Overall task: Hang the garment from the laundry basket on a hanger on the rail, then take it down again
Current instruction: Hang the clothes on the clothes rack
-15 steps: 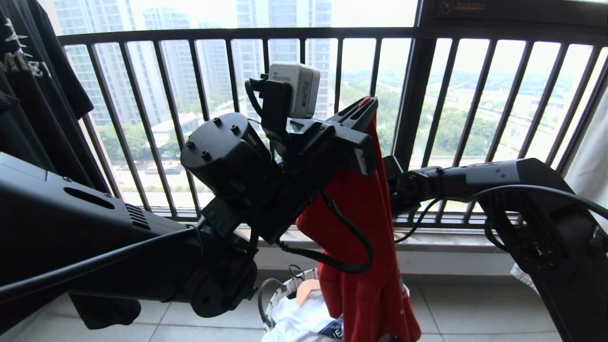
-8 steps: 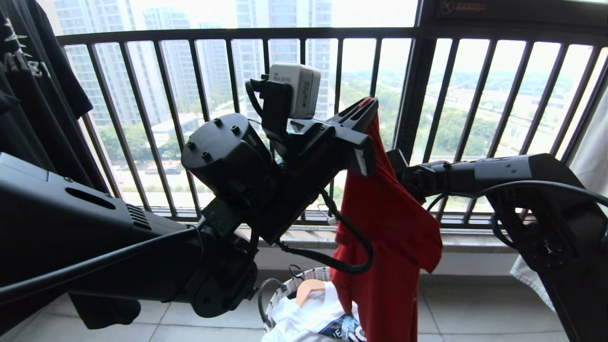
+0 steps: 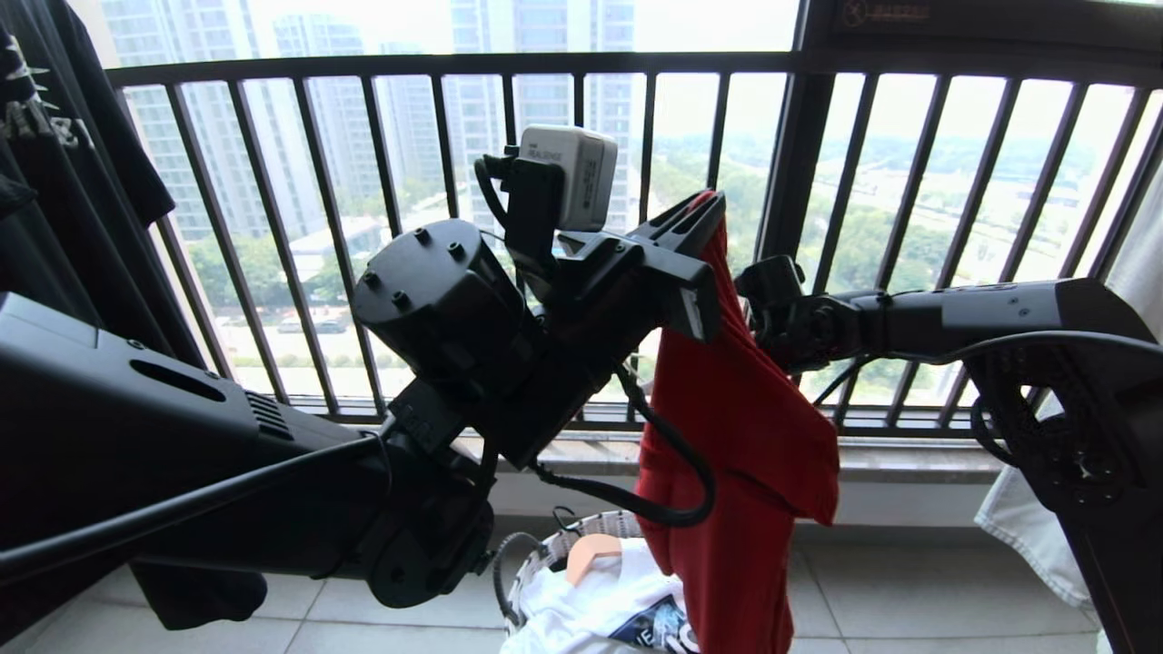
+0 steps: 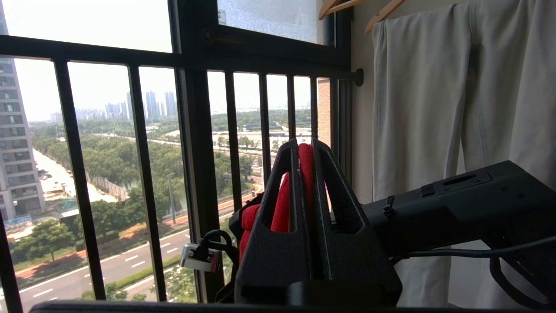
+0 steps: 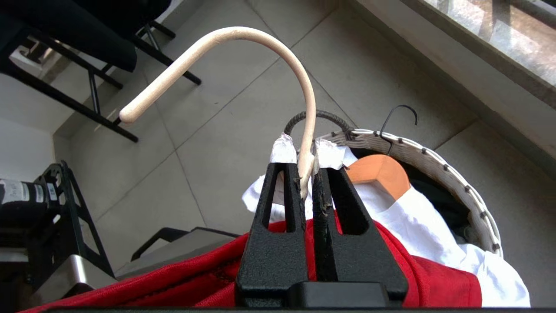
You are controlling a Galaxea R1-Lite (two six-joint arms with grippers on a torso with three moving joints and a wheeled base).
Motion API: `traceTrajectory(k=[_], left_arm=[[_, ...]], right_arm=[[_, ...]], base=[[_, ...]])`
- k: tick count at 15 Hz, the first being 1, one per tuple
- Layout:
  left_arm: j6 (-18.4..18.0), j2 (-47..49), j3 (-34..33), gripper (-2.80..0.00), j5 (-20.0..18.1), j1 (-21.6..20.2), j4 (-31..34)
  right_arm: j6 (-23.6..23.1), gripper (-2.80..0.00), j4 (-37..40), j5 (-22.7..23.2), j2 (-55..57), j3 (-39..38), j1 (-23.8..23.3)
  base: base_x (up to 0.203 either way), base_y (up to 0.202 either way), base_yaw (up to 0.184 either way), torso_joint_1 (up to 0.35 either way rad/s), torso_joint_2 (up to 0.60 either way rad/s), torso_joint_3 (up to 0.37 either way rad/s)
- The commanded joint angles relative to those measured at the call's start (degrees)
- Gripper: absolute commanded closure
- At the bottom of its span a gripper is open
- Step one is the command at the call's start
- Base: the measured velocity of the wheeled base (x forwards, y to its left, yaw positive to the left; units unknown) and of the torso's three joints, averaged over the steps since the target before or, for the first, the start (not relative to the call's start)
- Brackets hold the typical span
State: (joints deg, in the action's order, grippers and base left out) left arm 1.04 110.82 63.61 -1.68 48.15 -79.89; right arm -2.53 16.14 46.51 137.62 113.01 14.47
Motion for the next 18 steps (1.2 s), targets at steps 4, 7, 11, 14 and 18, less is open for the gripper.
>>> traceTrajectory(k=[4, 7, 11, 14, 18], left_arm=[[0.02, -2.19, 0.11, 0.0, -0.08, -1.16, 4.67], [-0.15, -4.02, 1.11, 0.0, -0.8, -5.3, 10.02], [-3.03, -7.23, 1.39, 0.0, -4.09, -11.05, 15.79], [-6.47, -9.5, 0.38, 0.0, -4.16, -12.17, 20.31], [-9.2, -12.95, -2.03, 0.0, -4.57, -11.91, 30.23]], right_arm=[[5.96, 0.0, -7.27, -10.23, -5.04, 0.01, 0.76], [7.11, 0.0, -12.56, -20.41, -6.48, 0.02, 3.33], [8.1, 0.0, -15.57, -32.92, -8.65, 0.08, 6.01], [7.66, 0.0, -18.56, -44.29, -9.78, 0.11, 8.0], [7.63, 0.0, -20.52, -53.85, -11.42, 0.11, 9.37]], base=[[0.0, 0.0, 0.0, 0.0, 0.0, 0.0], [0.0, 0.0, 0.0, 0.0, 0.0, 0.0], [0.0, 0.0, 0.0, 0.0, 0.0, 0.0], [0.0, 0.0, 0.0, 0.0, 0.0, 0.0], [0.0, 0.0, 0.0, 0.0, 0.0, 0.0]])
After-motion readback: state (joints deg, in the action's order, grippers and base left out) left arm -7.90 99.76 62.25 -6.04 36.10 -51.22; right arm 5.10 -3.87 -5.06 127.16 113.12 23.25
